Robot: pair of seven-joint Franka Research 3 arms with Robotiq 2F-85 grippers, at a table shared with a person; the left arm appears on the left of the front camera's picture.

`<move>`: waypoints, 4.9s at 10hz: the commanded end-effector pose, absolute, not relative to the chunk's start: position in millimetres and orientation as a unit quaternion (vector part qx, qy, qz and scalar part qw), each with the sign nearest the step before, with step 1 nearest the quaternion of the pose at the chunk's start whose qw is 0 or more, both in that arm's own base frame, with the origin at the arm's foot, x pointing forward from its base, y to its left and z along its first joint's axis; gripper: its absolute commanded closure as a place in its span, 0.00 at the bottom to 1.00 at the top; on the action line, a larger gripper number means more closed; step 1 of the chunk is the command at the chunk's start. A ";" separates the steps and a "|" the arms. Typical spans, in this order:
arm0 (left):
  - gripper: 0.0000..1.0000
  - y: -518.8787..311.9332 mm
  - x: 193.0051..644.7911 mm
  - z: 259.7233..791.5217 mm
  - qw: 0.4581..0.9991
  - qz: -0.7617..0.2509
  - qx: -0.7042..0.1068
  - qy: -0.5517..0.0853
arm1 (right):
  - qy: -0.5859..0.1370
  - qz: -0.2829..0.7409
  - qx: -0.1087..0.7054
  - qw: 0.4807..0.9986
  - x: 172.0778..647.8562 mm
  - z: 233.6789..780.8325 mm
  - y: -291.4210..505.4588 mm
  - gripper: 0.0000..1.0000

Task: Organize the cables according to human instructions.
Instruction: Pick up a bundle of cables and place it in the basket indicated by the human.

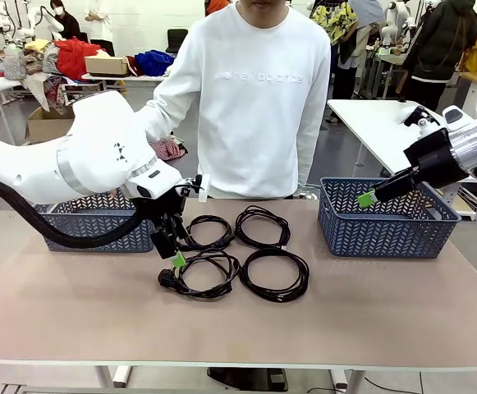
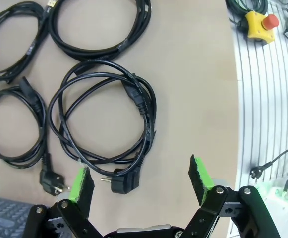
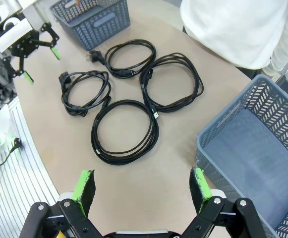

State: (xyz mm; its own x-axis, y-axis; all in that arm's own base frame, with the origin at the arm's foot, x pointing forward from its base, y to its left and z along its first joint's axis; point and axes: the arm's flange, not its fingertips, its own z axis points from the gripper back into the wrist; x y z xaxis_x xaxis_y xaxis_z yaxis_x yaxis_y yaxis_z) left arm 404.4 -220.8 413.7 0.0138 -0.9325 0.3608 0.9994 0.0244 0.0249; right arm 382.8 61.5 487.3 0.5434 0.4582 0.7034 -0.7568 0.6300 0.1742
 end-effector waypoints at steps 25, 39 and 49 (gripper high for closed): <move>0.11 -282.7 397.8 310.8 0.664 -0.746 -0.040 -0.027 | -0.324 0.368 0.246 0.836 387.1 486.8 59.7 0.00; 1.00 -287.6 397.7 318.2 0.651 -0.759 -0.032 -0.009 | -0.324 0.368 0.246 0.836 387.1 486.8 59.7 0.00; 1.00 -282.4 408.8 453.8 0.655 -0.753 0.018 -0.061 | -0.324 0.368 0.246 0.836 387.1 486.8 59.7 0.00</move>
